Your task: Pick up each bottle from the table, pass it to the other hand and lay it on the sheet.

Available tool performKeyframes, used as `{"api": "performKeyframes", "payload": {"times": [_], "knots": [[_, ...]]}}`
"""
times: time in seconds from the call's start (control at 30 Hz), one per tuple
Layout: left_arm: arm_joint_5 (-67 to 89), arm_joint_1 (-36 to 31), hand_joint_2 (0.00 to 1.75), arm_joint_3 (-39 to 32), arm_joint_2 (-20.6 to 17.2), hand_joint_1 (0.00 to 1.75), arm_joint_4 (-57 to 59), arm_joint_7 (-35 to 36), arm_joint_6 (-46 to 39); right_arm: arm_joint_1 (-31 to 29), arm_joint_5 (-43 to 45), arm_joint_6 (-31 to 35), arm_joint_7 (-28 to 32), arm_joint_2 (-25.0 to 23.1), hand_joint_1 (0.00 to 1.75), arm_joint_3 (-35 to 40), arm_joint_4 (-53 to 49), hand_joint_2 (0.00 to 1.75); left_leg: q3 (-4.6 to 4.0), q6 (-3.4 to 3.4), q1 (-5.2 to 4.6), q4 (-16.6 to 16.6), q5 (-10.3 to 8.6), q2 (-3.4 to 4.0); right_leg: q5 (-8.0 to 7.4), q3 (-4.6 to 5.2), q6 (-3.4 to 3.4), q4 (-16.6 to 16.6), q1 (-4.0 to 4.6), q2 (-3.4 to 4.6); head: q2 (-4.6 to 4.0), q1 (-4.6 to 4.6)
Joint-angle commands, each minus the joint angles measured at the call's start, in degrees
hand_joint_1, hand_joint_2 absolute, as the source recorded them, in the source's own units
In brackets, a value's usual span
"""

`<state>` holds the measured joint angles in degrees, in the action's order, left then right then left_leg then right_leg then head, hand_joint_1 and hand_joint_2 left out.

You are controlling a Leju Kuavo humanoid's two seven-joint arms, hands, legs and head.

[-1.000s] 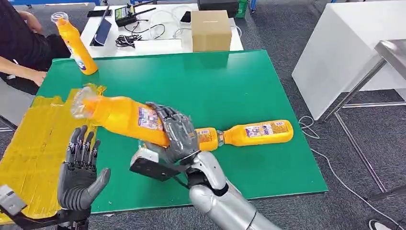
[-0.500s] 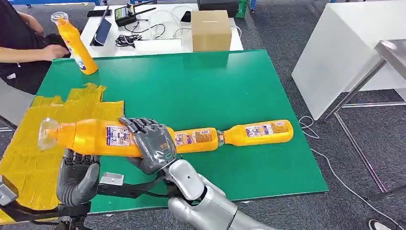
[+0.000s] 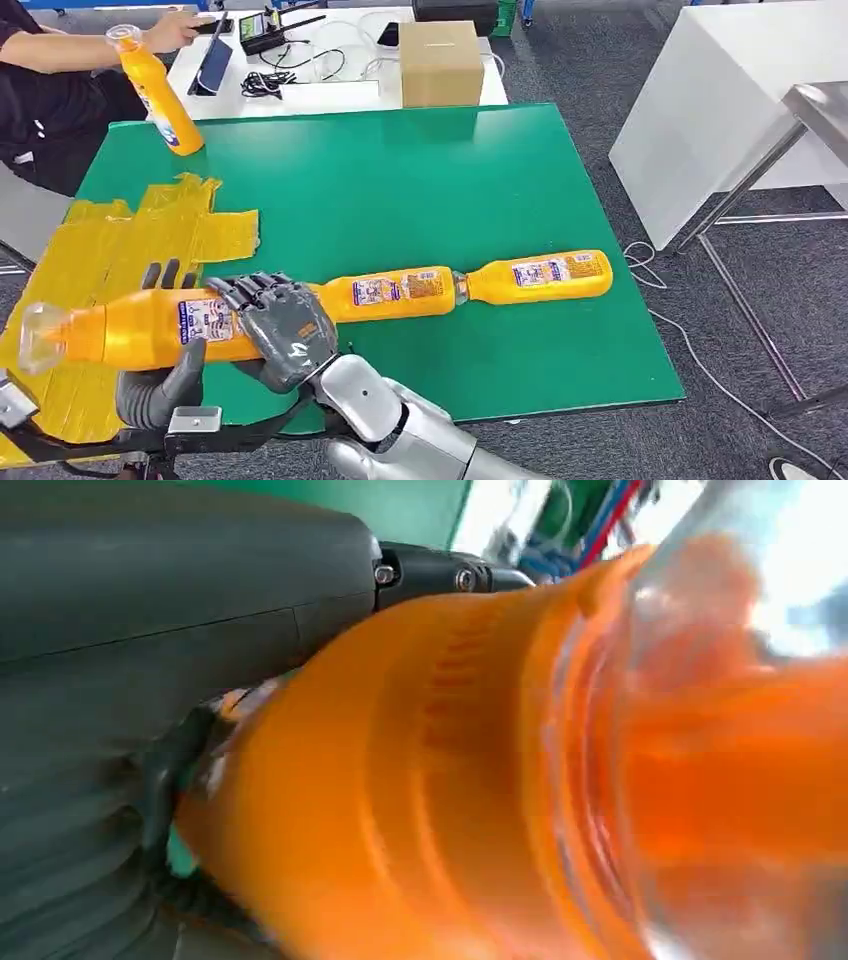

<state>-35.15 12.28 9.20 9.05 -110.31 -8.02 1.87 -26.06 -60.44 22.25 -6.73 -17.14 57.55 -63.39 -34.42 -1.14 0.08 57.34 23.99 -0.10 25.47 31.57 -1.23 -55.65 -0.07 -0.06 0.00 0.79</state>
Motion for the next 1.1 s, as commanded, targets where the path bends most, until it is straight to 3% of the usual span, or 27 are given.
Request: {"api": "performKeyframes", "payload": {"times": [0.03, 0.47, 0.5, 0.53, 0.57, 0.67, 0.7, 0.9, 0.93, 1.1], "knots": [[2.39, -1.63, 1.75, 0.66, 1.34, 1.75, 1.19, -1.77, -4.88, -4.67, 3.82, -0.97, -0.68, -1.25, 1.69, 8.51, 10.47, 1.75, 0.21, 0.07, 0.05, -0.03, 0.05, 0.03, 0.03, -0.21, 0.0, 0.06, 0.04, 0.03, 0.0, 0.0], [4.44, -2.22, 1.75, -0.21, 2.36, 1.75, 1.85, -4.42, -5.81, -3.83, 3.92, -0.72, -1.73, -2.47, 1.64, 3.46, 14.93, 1.75, 0.16, 0.06, 0.03, -0.07, -0.01, -0.1, 0.02, -0.19, 0.0, 0.1, 0.03, -0.12, 0.0, 0.0], [4.51, -2.22, 1.75, -0.34, 2.41, 1.75, 1.86, -4.58, -5.84, -3.75, 4.08, -0.98, -1.9, -2.49, 1.52, 3.02, 15.28, 1.75, 0.13, 0.05, 0.02, -0.07, -0.02, -0.11, 0.02, -0.16, 0.0, 0.09, 0.01, -0.12, 0.0, 0.0], [4.73, -2.28, 1.75, -0.5, 2.21, 1.75, 1.82, -4.84, -5.74, -3.83, 4.15, -0.89, -1.79, -2.3, 0.91, 2.67, 15.34, 1.75, 0.19, 0.07, 0.04, -0.07, 0.0, -0.14, 0.03, -0.24, 0.0, 0.11, 0.03, -0.15, 0.0, 0.0], [5.21, -2.35, 1.75, -0.65, 1.84, 1.75, 2.08, -5.06, -5.59, -4.1, 2.99, -0.12, -2.33, -1.76, 0.0, 2.65, 15.6, 1.75, 0.15, 0.06, 0.04, -0.07, -0.02, -0.13, 0.02, -0.18, 0.0, 0.1, 0.03, -0.15, 0.0, 0.0], [6.45, -2.02, 1.75, -2.3, 1.32, 1.75, 2.12, -5.63, -5.93, -1.83, 2.6, 0.73, -1.75, 0.17, 0.0, 1.51, 12.8, 1.75, 0.13, 0.04, 0.0, -0.1, -0.04, -0.16, 0.01, -0.16, -0.01, 0.11, 0.0, -0.17, 0.0, 0.0], [6.66, -2.02, 1.75, -2.56, 1.19, 1.75, 2.06, -5.73, -5.88, -2.17, 2.56, 0.63, -1.54, 0.71, 0.0, 1.97, 12.29, 0.0, 0.15, 0.04, 0.01, -0.1, -0.03, -0.14, 0.02, -0.17, -0.01, 0.12, 0.0, -0.15, 0.0, 0.0], [18.42, -4.46, 1.75, -10.79, 0.29, 1.75, 4.88, -9.44, -10.2, 0.71, 2.33, 1.15, -4.59, 6.19, 0.0, -6.21, 3.23, 0.0, 0.09, 0.04, 0.02, -0.07, -0.05, -0.2, 0.01, -0.14, -0.01, 0.1, 0.02, -0.22, 0.0, 0.0], [25.86, -5.86, 1.75, -11.62, 0.07, 1.75, 6.01, -12.03, -14.28, 1.81, 2.36, 2.47, -4.4, 7.08, 0.0, -8.74, 1.89, 0.0, 0.13, 0.06, 0.05, -0.06, -0.05, -0.32, 0.03, -0.23, -0.01, 0.11, 0.04, -0.33, 0.0, 0.0], [30.52, -8.17, 1.75, -11.92, 0.05, 1.75, 7.74, -12.71, -17.06, 3.6, 2.07, 2.25, -3.05, 8.74, 0.0, -11.94, -1.07, 0.0, 0.05, 0.03, 0.01, -0.05, -0.07, -0.29, 0.0, -0.12, -0.02, 0.09, 0.0, -0.29, 0.0, 0.0]]}}
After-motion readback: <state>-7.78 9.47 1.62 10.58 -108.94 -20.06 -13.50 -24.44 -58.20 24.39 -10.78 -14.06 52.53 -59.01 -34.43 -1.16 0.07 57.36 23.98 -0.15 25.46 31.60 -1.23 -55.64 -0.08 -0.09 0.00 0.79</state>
